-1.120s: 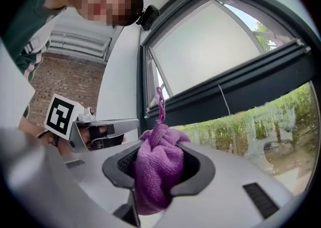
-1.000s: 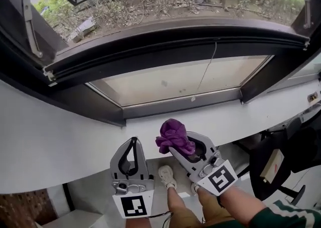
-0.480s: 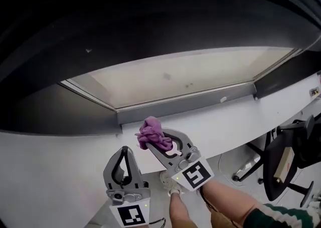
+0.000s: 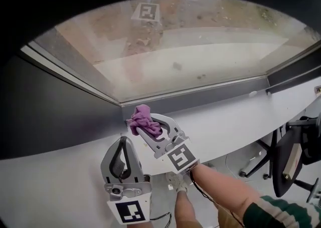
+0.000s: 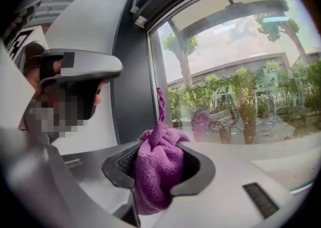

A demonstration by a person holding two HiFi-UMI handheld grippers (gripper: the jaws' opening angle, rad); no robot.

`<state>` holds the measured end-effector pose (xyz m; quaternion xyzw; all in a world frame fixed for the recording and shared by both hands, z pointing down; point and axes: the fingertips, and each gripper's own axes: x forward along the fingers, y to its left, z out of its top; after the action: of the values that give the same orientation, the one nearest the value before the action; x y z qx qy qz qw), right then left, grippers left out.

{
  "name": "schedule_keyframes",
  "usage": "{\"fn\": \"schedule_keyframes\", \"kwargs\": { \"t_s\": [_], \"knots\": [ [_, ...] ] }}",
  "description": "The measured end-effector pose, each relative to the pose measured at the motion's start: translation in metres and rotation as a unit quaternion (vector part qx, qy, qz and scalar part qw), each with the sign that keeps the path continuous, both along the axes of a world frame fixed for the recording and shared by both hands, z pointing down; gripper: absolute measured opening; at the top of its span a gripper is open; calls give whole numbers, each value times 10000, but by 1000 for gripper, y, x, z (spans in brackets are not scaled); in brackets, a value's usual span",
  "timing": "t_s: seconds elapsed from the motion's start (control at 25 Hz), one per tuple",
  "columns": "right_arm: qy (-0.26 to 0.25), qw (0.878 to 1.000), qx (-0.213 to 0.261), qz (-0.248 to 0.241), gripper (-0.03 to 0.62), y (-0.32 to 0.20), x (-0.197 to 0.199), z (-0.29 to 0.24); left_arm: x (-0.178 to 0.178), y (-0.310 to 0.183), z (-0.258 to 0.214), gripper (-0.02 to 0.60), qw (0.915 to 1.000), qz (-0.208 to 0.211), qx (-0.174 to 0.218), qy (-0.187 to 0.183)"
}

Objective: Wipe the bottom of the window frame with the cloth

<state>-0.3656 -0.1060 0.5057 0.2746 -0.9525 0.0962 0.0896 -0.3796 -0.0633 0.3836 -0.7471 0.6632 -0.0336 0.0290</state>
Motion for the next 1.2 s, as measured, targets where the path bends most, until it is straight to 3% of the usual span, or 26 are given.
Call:
{"fn": "schedule_keyframes", "kwargs": {
  "t_s": [0.4,0.8,1.2],
  "knots": [
    [-38,9999,124,-96,150,-5,-14,40,7,0,24,6,9999,8,54,-132],
    [320,9993,-170,-78,150,-19,-45,95,-24,-2,42,6,9997,-238,-24,-44],
    [675,9963,-488,-211,150,-22,-54,133,-31,0,39,6,9995,-321,-45,-44]
  ]
}}
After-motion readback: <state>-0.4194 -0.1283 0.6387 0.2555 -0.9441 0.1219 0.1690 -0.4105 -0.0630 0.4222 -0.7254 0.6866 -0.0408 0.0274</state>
